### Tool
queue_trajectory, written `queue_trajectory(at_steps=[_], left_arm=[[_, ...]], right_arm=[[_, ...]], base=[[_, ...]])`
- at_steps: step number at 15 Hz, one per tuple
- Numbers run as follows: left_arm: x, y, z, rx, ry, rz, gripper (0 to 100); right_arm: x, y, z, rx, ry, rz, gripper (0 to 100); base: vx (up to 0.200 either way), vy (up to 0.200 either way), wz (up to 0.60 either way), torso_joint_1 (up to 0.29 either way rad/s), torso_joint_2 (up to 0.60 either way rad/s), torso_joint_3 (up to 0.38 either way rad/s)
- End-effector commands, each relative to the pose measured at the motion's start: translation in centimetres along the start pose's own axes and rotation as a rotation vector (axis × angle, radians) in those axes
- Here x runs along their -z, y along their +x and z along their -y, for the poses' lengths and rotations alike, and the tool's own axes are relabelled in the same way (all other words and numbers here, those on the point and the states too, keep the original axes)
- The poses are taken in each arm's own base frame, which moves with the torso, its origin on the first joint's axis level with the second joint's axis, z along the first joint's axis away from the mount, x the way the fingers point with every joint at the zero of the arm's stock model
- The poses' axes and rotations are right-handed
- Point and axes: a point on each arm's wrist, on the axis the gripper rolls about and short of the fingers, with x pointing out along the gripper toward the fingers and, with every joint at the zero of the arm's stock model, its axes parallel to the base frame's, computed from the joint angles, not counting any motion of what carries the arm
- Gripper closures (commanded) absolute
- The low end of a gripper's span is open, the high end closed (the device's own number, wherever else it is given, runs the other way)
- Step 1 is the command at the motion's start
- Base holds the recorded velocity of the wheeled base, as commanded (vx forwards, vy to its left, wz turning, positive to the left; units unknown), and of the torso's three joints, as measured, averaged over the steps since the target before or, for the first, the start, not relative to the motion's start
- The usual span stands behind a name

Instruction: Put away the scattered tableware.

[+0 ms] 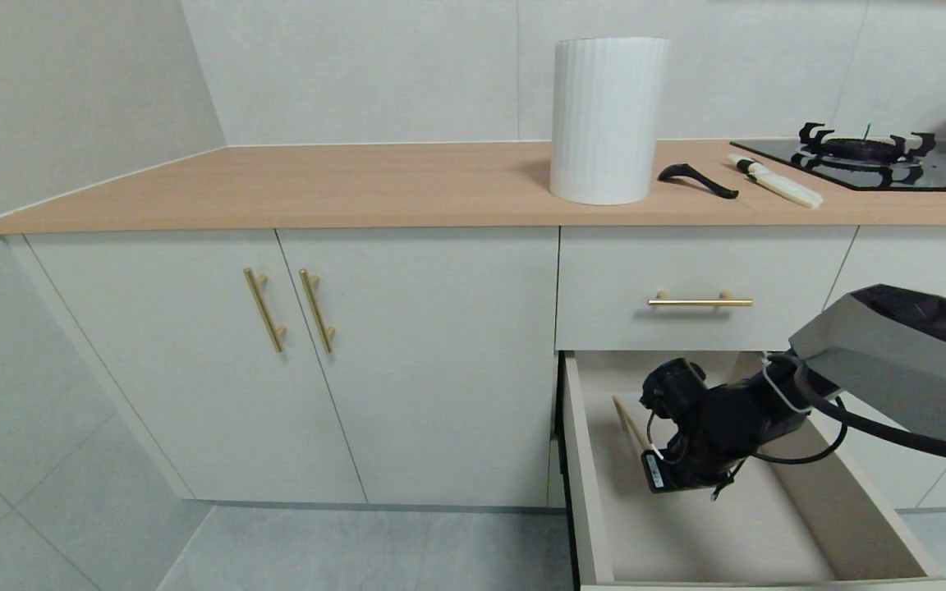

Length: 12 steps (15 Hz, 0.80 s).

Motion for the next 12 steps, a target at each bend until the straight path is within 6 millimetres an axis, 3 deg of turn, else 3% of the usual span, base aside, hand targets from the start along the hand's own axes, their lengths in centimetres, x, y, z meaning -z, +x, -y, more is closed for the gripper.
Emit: queue_trajectory(at_steps=[1, 7, 8, 12], left_arm=[[0.01, 0.0, 0.0, 0.0, 0.0, -0.001, 0], [0.01, 0.0, 0.0, 0.0, 0.0, -0.001, 0], [0.01, 0.0, 0.0, 0.0, 0.0, -0.001, 0], [0.01, 0.0, 0.0, 0.0, 0.0, -0.001, 0]], right_arm=[[0.28, 0.55, -0.1, 0.003, -0.004, -0.016, 100], [0.36, 0.82, -0.37, 0.003, -0.01, -0.018, 100], [0.36, 0.82, -0.37, 0.003, -0.01, -0.018, 0], [0.33, 0.76, -0.37, 0.003, -0.01, -0.017, 0]], base=[[0.0, 0.0, 0.0, 0.0, 0.0, 0.0], [0.0, 0.0, 0.0, 0.0, 0.0, 0.0], [0.0, 0.0, 0.0, 0.0, 0.0, 0.0], [0.0, 0.0, 0.0, 0.0, 0.0, 0.0]])
